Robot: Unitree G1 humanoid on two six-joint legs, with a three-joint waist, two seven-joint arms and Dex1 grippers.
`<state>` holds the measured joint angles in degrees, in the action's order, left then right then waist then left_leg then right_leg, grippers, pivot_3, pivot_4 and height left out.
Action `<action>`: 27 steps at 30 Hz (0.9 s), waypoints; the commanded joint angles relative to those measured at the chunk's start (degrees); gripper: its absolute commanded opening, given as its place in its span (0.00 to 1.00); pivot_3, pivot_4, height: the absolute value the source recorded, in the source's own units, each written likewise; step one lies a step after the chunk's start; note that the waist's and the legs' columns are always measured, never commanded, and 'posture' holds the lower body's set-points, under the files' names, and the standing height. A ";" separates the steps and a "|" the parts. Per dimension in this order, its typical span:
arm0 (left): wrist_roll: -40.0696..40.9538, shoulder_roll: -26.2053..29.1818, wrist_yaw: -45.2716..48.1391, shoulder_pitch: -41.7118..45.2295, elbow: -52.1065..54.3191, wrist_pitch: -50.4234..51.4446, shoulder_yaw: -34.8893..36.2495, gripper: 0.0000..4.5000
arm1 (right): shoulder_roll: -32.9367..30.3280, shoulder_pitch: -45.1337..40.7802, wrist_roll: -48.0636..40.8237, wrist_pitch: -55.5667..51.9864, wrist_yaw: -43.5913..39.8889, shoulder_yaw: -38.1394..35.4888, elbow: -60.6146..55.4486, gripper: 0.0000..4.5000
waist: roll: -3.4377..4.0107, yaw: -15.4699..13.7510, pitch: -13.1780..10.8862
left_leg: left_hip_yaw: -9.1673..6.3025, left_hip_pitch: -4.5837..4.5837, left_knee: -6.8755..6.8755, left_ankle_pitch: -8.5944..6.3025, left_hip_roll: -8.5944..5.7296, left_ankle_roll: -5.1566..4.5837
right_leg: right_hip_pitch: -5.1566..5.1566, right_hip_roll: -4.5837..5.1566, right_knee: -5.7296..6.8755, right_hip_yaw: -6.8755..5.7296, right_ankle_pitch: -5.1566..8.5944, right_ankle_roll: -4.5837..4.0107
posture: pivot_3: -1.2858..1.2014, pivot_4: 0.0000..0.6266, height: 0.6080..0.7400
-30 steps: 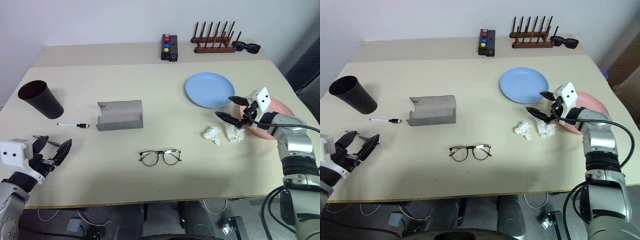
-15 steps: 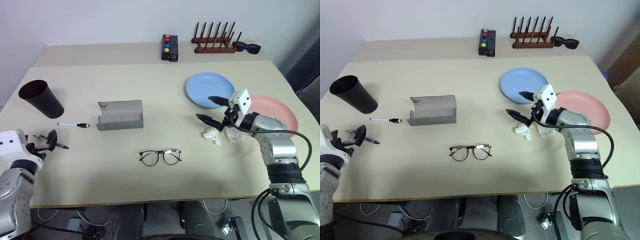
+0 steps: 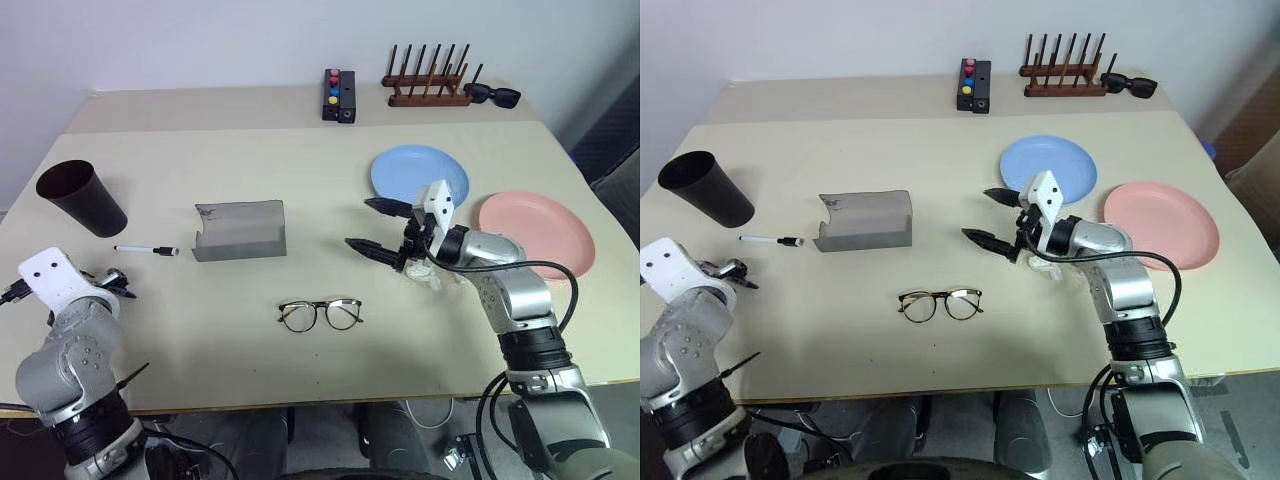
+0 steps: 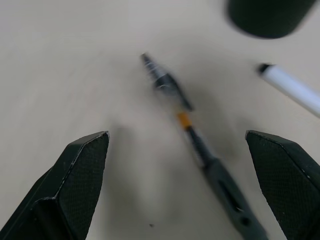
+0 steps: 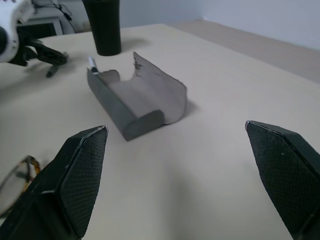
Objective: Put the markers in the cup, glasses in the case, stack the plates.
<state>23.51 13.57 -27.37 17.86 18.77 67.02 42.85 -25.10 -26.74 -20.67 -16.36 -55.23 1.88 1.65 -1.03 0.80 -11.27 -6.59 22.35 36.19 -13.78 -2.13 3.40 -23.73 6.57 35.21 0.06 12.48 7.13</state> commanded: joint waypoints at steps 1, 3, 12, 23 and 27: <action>-2.29 0.85 -2.54 4.78 -2.83 7.64 4.20 0.99 | 0.59 1.23 -1.77 -1.35 1.20 -0.08 -5.14 1.00 | -0.01 -0.07 0.00 | 0.00 0.00 0.00 0.00 0.00 0.00 | 0.00 0.00 0.00 -0.01 0.00 0.00 | 0.52 0.24 0.95; -2.88 -0.31 -3.48 8.18 -4.61 10.99 8.14 0.94 | 0.69 1.63 -1.93 -1.92 1.67 -0.01 -6.11 1.00 | -0.01 0.00 0.01 | 0.00 0.00 0.01 0.01 -0.01 0.02 | 0.01 0.00 0.01 -0.01 -0.01 0.01 | 0.52 0.24 0.95; -6.64 -1.62 -1.90 12.77 -5.64 12.96 12.36 0.01 | 0.97 2.37 -2.59 -3.28 2.75 0.29 -8.28 1.00 | 0.02 0.19 0.02 | 0.01 -0.07 -0.05 0.04 -0.01 0.08 | 0.03 0.00 0.02 0.00 -0.03 0.07 | 0.52 0.24 0.95; -8.15 4.80 18.89 1.98 0.64 -34.16 2.28 0.00 | 3.84 0.11 -5.86 -6.74 0.22 5.97 -13.96 1.00 | -0.11 0.11 0.03 | 0.00 0.02 -0.09 0.08 0.02 0.17 | -0.05 -0.01 -0.03 0.00 -0.04 0.04 | 0.52 0.24 0.95; -10.05 9.73 23.51 2.80 -2.52 -47.41 -0.63 0.00 | 9.56 -2.78 -3.41 -5.02 2.81 10.26 -12.13 1.00 | -0.13 -0.03 0.04 | 0.00 0.02 -0.05 0.08 0.02 0.17 | -0.05 -0.01 -0.03 0.00 -0.03 -0.03 | 0.52 0.24 0.95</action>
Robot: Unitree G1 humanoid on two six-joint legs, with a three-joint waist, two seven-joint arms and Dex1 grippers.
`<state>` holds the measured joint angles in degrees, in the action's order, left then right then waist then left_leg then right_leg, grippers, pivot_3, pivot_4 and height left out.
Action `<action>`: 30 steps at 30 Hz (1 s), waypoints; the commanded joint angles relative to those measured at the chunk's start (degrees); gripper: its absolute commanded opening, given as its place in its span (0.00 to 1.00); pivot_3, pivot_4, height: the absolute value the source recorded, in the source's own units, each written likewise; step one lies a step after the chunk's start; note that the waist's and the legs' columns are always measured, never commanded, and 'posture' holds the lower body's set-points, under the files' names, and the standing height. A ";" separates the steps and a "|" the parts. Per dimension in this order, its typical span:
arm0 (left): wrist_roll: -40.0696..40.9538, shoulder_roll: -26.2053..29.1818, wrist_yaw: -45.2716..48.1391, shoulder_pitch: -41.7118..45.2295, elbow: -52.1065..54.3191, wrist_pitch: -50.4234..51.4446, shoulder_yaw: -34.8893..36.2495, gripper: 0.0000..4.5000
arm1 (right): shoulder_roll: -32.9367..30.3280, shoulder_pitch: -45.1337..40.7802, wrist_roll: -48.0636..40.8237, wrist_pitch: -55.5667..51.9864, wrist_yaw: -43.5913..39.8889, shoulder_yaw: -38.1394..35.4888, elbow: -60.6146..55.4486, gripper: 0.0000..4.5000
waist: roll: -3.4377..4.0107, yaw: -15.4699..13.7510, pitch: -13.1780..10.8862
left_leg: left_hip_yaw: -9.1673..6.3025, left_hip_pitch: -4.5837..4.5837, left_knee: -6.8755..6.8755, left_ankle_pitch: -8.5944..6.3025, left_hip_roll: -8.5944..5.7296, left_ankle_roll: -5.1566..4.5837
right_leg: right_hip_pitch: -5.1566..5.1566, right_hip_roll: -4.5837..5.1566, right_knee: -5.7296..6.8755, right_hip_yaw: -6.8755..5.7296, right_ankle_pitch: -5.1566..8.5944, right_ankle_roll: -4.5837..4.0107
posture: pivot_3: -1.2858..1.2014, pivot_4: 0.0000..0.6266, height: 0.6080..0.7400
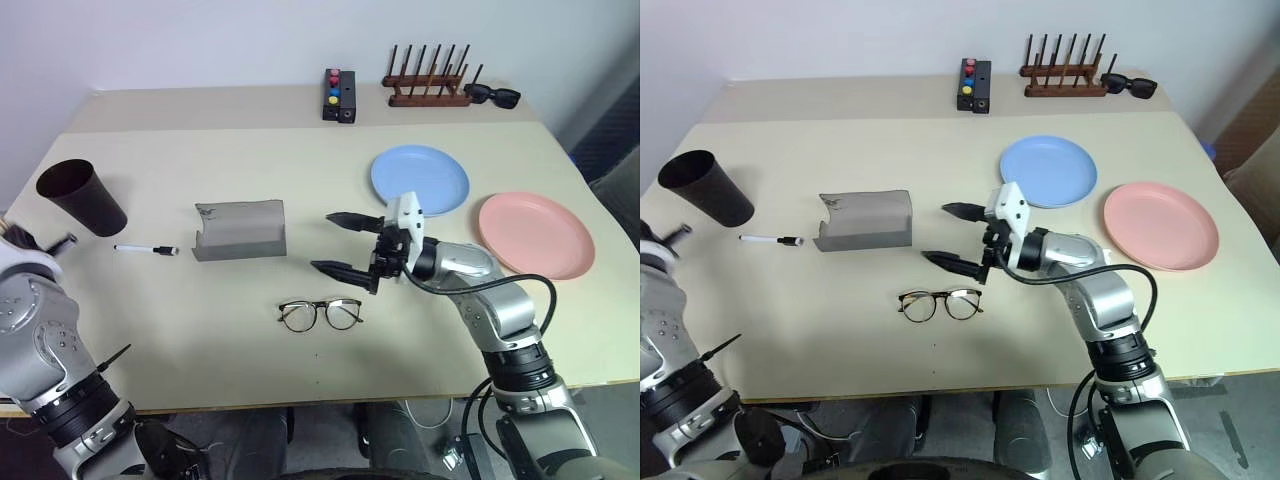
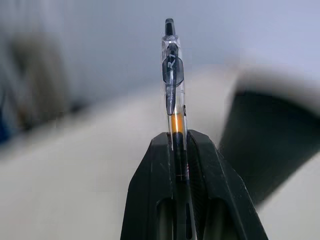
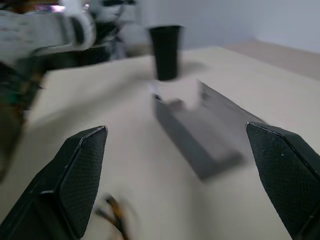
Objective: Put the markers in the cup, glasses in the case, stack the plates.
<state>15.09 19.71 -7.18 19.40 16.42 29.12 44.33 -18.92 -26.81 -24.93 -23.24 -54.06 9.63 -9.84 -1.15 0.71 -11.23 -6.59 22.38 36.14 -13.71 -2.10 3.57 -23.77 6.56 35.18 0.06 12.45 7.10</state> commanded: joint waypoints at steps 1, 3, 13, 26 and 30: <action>-1.82 4.92 4.75 2.26 -1.79 -12.90 -3.07 0.00 | 5.74 -3.84 2.18 2.96 3.28 3.50 1.06 1.00 | 0.00 0.08 0.00 | 0.00 0.00 0.00 0.00 0.00 0.00 | -0.01 0.00 0.00 0.00 -0.01 -0.03 | 0.52 0.24 0.95; -2.08 6.65 6.21 4.60 -6.03 -17.86 -4.68 0.00 | 9.88 -5.68 4.06 4.28 6.67 4.17 4.44 1.00 | 0.00 0.01 0.01 | -0.01 -0.01 -0.01 0.01 0.00 0.01 | -0.01 -0.01 0.02 -0.01 -0.02 -0.02 | 0.52 0.24 0.95; -2.78 11.88 9.56 16.56 -34.33 -36.14 -9.05 0.00 | 15.99 -6.35 4.33 5.71 8.65 5.35 7.81 1.00 | -0.01 0.28 0.01 | -0.02 0.03 -0.11 0.02 -0.01 0.00 | -0.17 -0.03 0.08 -0.01 -0.05 0.05 | 0.52 0.24 0.95; -2.44 13.65 10.99 22.79 -57.32 -48.02 -12.62 0.00 | 16.15 -4.82 3.82 5.32 10.33 4.72 5.94 1.00 | -0.01 0.45 0.01 | -0.02 0.04 -0.11 0.02 0.00 0.00 | -0.24 -0.04 0.19 -0.01 -0.06 0.07 | 0.52 0.24 0.95; -2.23 13.30 10.99 22.61 -59.95 -49.08 -13.41 0.00 | 16.12 -4.75 3.45 5.25 10.63 4.59 5.73 1.00 | -0.01 0.42 0.01 | -0.02 0.04 -0.12 0.02 0.00 0.00 | -0.26 -0.04 0.22 -0.01 -0.06 0.07 | 0.52 0.24 0.95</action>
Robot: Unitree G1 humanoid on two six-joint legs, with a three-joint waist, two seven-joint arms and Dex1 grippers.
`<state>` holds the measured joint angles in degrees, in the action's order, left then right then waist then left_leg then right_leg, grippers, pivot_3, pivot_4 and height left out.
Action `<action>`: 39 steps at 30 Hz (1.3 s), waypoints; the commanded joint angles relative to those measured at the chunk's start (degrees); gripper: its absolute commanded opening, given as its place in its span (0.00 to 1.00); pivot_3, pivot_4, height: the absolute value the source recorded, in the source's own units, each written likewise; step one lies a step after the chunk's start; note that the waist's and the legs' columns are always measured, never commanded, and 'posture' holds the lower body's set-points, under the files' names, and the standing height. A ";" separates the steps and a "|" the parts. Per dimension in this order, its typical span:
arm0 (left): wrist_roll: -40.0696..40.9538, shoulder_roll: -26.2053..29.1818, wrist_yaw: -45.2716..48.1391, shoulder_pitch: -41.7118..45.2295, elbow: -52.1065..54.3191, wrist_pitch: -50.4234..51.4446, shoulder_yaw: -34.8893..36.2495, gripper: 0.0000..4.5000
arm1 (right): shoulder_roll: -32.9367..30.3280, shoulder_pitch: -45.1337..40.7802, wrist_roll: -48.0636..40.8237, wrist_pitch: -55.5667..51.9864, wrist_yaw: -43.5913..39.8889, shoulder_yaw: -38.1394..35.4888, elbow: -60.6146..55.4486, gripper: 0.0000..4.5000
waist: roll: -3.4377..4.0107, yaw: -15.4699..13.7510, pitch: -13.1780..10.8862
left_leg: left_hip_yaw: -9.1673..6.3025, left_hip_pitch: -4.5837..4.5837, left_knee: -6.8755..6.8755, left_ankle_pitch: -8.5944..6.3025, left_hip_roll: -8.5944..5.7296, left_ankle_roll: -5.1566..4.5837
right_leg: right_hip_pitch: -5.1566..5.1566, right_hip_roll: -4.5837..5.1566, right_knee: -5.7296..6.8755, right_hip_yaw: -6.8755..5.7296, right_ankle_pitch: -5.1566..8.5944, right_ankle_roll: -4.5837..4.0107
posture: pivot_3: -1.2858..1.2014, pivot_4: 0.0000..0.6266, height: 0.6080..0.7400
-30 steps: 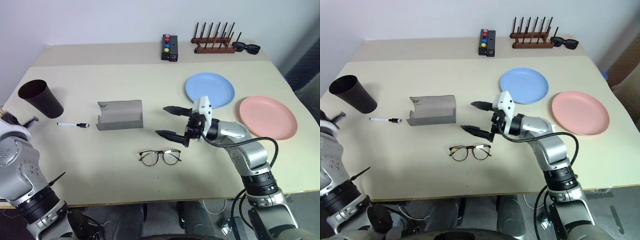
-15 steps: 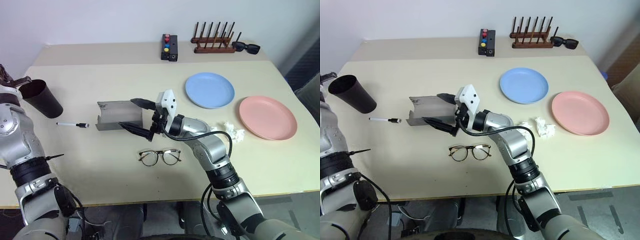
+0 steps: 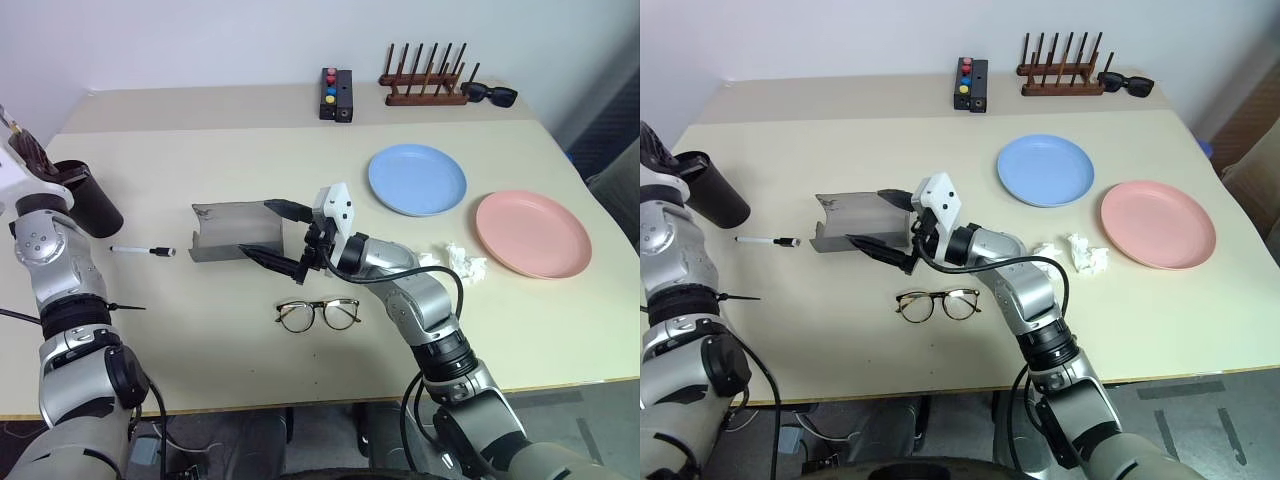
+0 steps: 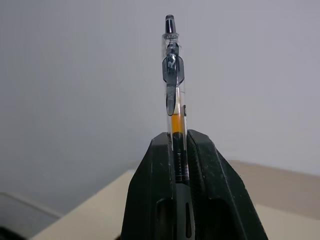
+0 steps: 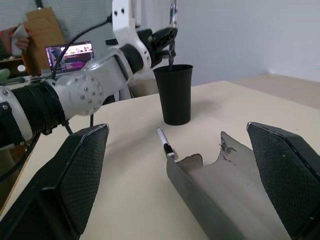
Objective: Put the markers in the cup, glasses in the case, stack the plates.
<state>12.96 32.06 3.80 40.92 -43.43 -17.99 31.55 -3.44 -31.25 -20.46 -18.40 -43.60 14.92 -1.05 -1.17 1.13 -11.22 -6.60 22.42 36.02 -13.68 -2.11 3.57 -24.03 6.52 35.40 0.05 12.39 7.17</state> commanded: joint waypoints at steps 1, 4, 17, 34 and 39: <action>0.01 0.76 -0.08 0.84 -0.26 -2.16 -0.78 0.00 | 0.59 -0.24 -1.09 0.39 0.22 -0.67 -3.17 1.00 | 0.00 0.00 0.00 | 0.00 0.00 0.00 0.00 0.00 0.00 | 0.00 0.00 0.01 0.00 0.00 0.00 | 0.52 0.24 0.95; 0.34 -0.07 -0.60 -0.50 0.26 -2.22 -1.08 0.00 | 0.52 -0.12 -1.27 0.30 0.26 -0.64 -3.43 1.00 | 0.00 -0.01 0.00 | 0.00 0.00 0.00 0.00 0.00 0.00 | 0.00 0.00 0.01 0.00 0.00 0.00 | 0.52 0.24 0.95; 0.90 -2.04 -3.27 -3.31 2.91 -0.20 -1.75 0.00 | 0.66 -0.38 -1.68 0.24 0.12 -0.39 -3.12 1.00 | 0.00 -0.11 0.00 | 0.00 0.00 0.01 0.00 0.00 0.00 | -0.03 0.00 0.05 0.00 0.00 0.00 | 0.52 0.24 0.95; 4.35 -2.71 -0.33 -2.11 8.95 0.84 -1.74 0.48 | 0.61 -0.55 -1.66 0.29 0.14 -0.53 -2.96 1.00 | 0.00 -0.04 0.00 | 0.00 0.01 0.00 0.00 0.00 0.00 | -0.04 0.00 0.06 0.00 0.00 0.00 | 0.52 0.24 0.95; 12.31 -1.38 11.20 -6.48 26.38 12.26 -5.04 0.61 | 0.51 -0.14 -1.57 0.19 0.37 -0.42 -3.51 1.00 | -0.01 0.06 0.00 | -0.01 0.05 0.01 0.00 0.00 0.00 | -0.04 0.01 0.04 0.01 0.00 0.00 | 0.52 0.24 0.95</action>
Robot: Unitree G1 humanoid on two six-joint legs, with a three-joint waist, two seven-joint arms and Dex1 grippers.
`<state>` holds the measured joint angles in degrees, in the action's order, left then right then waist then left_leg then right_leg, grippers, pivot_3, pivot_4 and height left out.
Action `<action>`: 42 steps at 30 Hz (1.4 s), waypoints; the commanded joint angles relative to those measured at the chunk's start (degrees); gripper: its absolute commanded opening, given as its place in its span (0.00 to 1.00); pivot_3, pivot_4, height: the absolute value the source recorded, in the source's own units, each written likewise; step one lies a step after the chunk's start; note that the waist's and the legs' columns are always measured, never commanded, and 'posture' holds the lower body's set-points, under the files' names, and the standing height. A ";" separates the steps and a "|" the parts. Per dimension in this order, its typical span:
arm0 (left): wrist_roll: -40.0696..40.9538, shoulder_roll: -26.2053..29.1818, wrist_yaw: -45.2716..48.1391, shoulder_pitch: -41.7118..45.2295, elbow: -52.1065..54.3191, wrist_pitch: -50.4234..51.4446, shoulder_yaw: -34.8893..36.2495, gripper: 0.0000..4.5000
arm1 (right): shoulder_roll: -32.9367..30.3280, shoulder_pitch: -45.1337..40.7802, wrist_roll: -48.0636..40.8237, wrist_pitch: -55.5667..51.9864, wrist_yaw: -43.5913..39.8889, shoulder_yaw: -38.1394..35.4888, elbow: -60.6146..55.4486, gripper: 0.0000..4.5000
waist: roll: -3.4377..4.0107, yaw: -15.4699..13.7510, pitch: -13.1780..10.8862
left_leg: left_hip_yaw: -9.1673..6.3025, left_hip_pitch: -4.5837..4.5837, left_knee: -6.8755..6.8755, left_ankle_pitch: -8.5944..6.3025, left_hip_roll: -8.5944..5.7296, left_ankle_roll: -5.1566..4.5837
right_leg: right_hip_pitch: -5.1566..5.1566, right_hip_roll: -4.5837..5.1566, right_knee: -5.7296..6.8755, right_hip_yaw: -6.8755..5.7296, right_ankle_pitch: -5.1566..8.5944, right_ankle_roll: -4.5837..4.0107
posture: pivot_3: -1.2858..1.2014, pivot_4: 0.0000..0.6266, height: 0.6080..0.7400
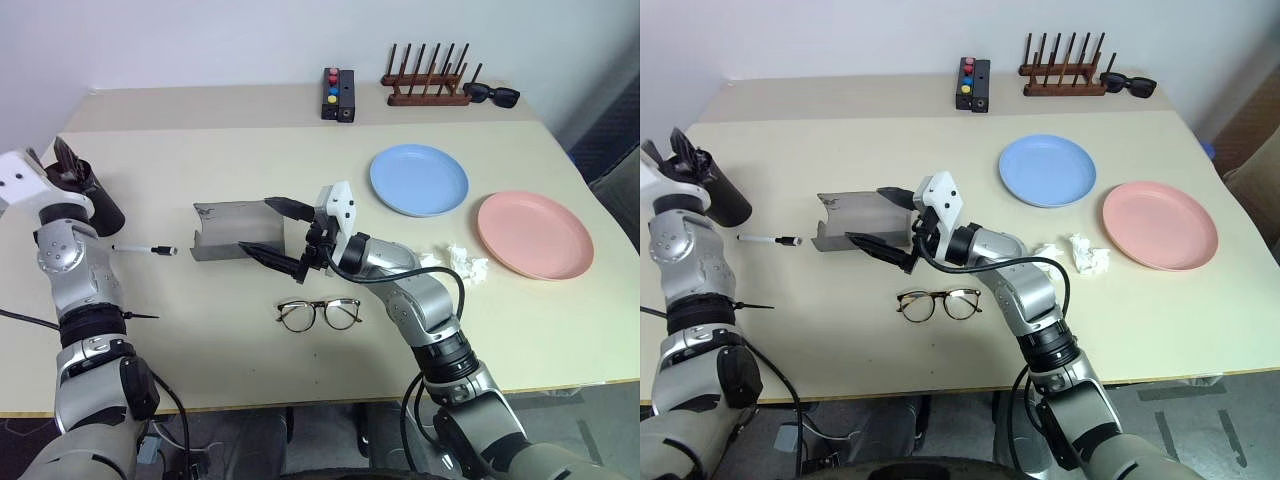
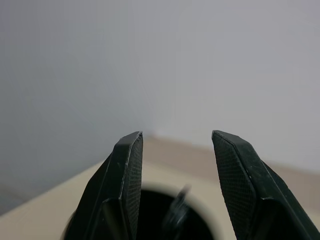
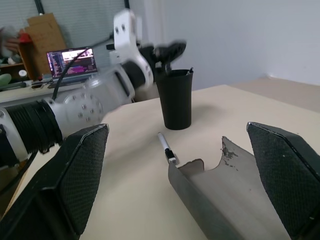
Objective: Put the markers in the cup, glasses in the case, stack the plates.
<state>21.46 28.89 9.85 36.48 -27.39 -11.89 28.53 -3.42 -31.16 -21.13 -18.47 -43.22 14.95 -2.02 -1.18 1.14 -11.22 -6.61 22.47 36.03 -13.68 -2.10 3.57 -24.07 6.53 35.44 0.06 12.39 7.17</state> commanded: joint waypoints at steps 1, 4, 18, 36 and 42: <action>4.92 2.18 5.23 -3.79 14.07 10.02 -2.35 0.68 | 0.48 -0.13 -0.89 0.22 0.10 -0.48 -2.64 1.00 | 0.01 0.08 0.00 | 0.00 0.00 -0.01 0.00 0.00 0.00 | 0.00 0.00 0.00 0.01 0.00 0.00 | 0.52 0.24 0.95; 7.55 1.92 0.97 -9.54 26.08 22.05 -2.79 1.00 | 0.31 0.42 -1.00 -0.12 0.37 -0.54 -3.28 1.00 | 0.03 0.88 -0.01 | 0.00 -0.04 -0.06 0.00 0.00 0.00 | -0.03 0.00 0.04 0.05 0.00 -0.01 | 0.52 0.24 0.95; 7.36 -17.53 -47.97 -5.38 36.91 69.28 8.90 1.00 | 0.89 0.60 -1.46 -1.01 -0.44 0.16 -3.20 1.00 | -0.06 0.91 0.01 | -0.11 -0.03 0.05 0.00 0.00 0.00 | 0.01 -0.06 0.09 0.01 0.01 0.00 | 0.52 0.24 0.95; -1.47 -21.75 -58.21 9.09 23.97 82.53 20.36 0.40 | 0.38 0.77 -1.42 -1.15 0.03 -0.31 -3.81 1.00 | -0.04 0.73 0.02 | -0.09 -0.05 0.00 0.03 -0.02 0.07 | 0.02 -0.06 0.07 0.01 0.01 0.00 | 0.52 0.24 0.95; -3.16 -22.06 -57.68 10.06 24.77 82.25 21.95 0.01 | 0.21 0.82 -1.63 -1.40 -0.24 -0.26 -3.95 1.00 | -0.04 -0.09 0.02 | -0.09 -0.07 0.01 0.07 -0.02 0.13 | 0.03 -0.06 0.08 0.01 0.01 0.00 | 0.52 0.24 0.95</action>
<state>19.13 7.16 -48.45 46.91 -2.19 70.30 49.60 -3.44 -30.02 -21.59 -20.12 -43.20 15.18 -2.73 -1.22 1.05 -11.20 -6.69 22.41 36.05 -13.61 -2.12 3.71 -24.03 6.47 35.51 0.07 12.40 7.17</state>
